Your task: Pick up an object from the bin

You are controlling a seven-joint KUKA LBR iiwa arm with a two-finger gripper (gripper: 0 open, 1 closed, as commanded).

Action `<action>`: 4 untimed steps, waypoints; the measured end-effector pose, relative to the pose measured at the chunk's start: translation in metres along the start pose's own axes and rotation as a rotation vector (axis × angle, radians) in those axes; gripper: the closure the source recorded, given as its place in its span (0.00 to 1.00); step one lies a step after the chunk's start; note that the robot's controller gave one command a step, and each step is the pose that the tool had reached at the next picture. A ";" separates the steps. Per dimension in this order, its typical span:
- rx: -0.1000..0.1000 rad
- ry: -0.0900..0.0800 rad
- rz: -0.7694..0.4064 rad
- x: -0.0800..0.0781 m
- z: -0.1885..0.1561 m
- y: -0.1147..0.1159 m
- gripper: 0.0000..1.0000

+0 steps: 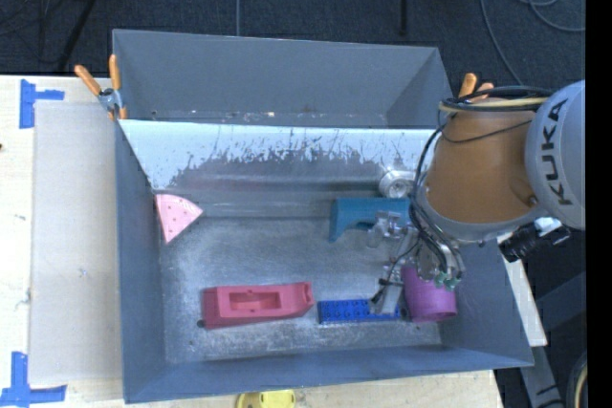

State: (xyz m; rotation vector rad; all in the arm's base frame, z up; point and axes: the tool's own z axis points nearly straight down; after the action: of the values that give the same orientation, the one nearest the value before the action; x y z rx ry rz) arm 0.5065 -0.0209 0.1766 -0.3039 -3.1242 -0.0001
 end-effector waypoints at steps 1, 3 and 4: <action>0.000 0.000 0.000 0.000 0.000 0.000 0.00; 0.000 0.002 -0.158 0.021 0.087 0.020 0.00; 0.000 -0.003 -0.152 0.033 0.107 0.001 1.00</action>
Offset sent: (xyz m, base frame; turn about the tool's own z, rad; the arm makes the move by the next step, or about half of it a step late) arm -0.0231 0.0186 -0.0996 -0.1165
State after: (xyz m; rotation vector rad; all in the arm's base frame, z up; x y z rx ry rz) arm 0.4740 -0.0132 0.0701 -0.0655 -3.1414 -0.0003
